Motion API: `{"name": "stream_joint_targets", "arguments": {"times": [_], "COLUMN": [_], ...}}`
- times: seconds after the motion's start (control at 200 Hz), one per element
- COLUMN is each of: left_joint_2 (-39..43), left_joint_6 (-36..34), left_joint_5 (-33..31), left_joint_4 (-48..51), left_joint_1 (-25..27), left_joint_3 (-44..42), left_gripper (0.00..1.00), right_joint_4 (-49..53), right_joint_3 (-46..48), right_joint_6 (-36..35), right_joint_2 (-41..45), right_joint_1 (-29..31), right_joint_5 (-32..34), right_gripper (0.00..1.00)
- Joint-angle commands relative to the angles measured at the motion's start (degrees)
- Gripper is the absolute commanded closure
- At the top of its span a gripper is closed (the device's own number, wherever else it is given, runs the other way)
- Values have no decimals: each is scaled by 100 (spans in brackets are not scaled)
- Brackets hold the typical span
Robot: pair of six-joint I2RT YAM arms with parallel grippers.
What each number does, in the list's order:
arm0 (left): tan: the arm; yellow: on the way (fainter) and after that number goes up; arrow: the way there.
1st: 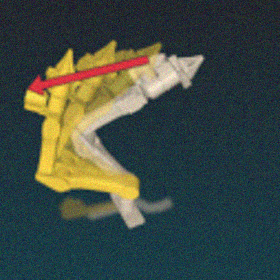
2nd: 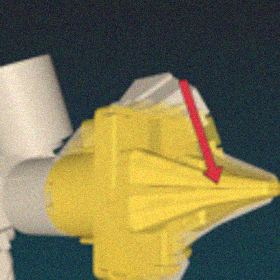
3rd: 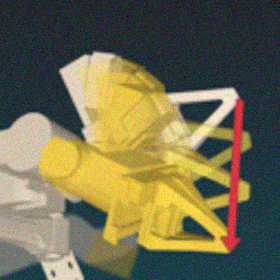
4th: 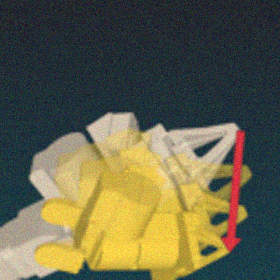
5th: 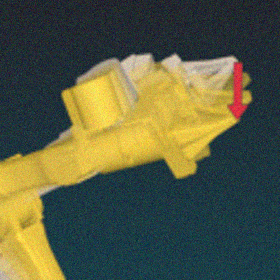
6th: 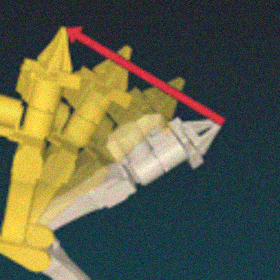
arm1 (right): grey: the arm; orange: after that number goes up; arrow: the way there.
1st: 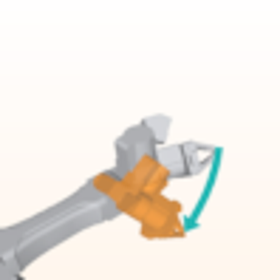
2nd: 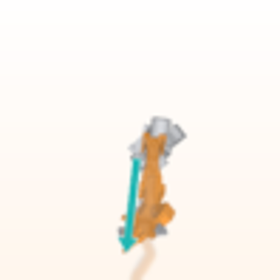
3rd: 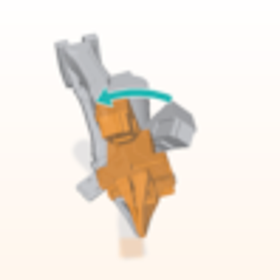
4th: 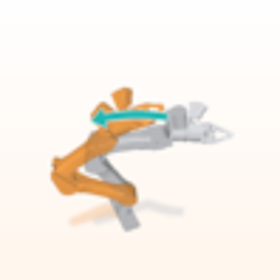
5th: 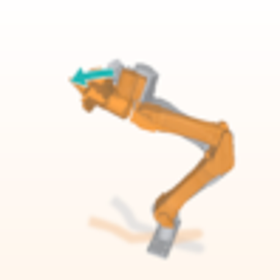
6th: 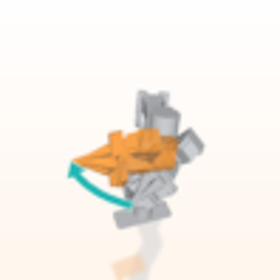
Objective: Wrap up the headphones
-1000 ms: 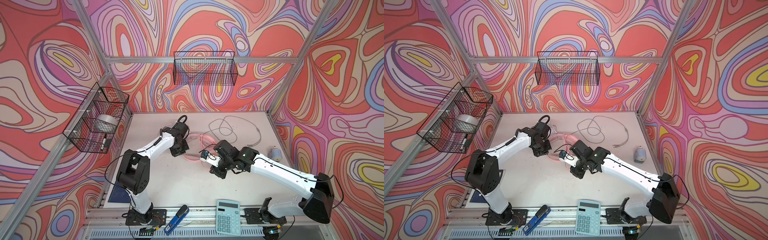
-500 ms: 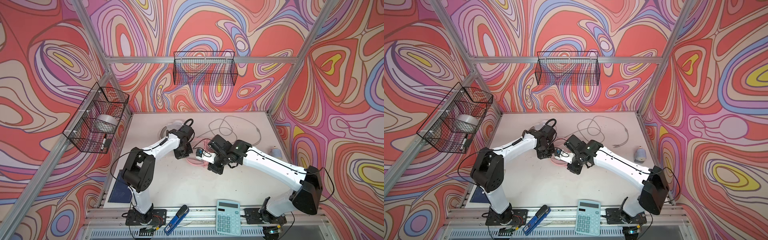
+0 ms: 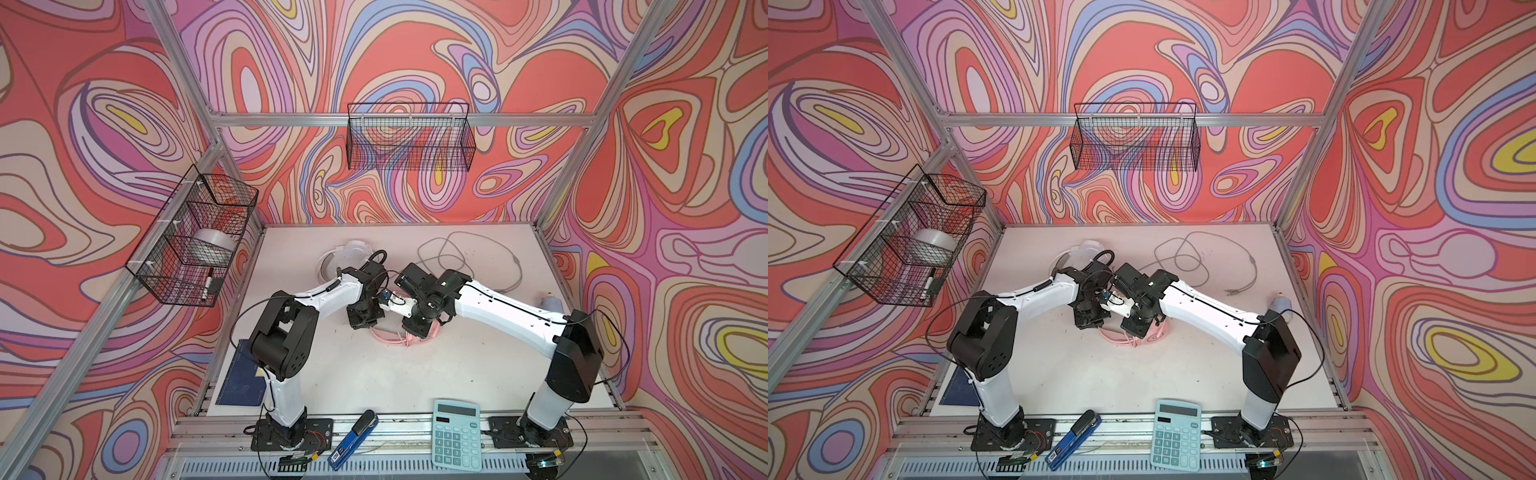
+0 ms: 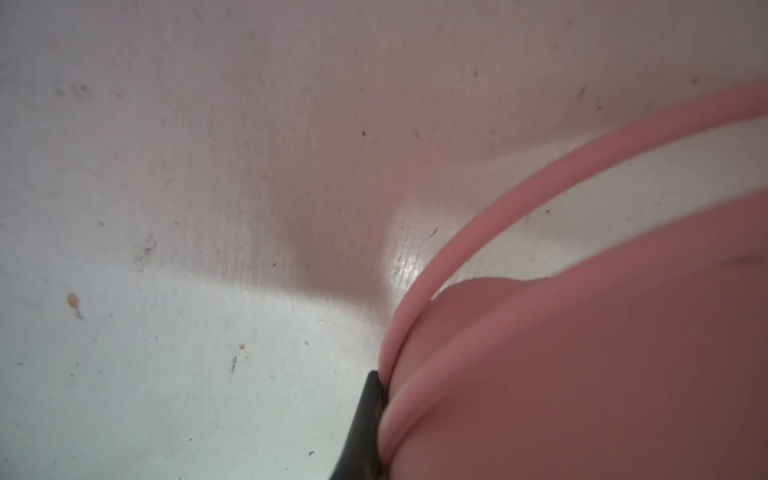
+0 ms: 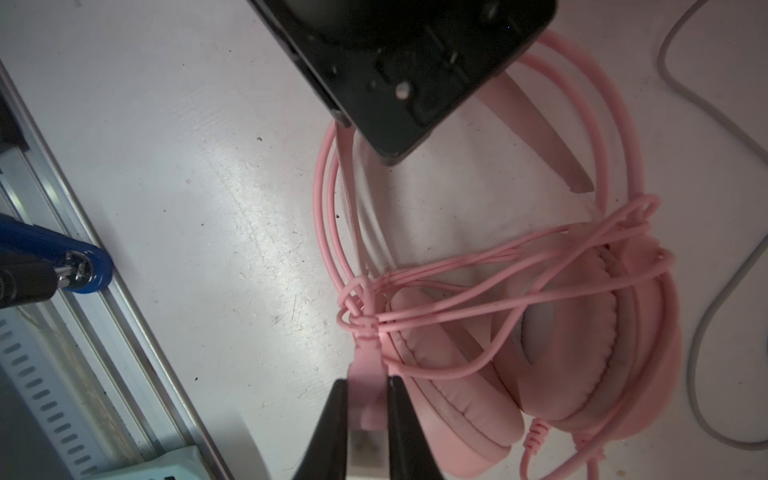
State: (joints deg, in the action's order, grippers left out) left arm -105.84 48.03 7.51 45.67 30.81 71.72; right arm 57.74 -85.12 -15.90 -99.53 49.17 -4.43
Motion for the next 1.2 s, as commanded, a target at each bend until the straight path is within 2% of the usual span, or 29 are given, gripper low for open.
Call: {"name": "stream_joint_targets", "arguments": {"times": [0.0,0.391,0.992,1.197], "left_joint_2": [-33,-44,379,623], "left_joint_6": [-31,-57,155,284], "left_joint_5": [239,380,183,5], "left_joint_4": [-225,-366,-289,-249], "left_joint_1": [44,39,35,18], "left_joint_3": [-126,-369,-352,-349], "left_gripper": [100,85,46,38], "right_joint_4": [-232,-579,-701,-654], "right_joint_3": [-125,-3,320,325], "right_joint_6": [315,703,796,808], "right_joint_2": [-153,-602,-700,-772], "right_joint_1": [-4,-59,-181,-193], "right_joint_5": [151,-139,-446,-506], "right_gripper": [100,100,100,100]}}
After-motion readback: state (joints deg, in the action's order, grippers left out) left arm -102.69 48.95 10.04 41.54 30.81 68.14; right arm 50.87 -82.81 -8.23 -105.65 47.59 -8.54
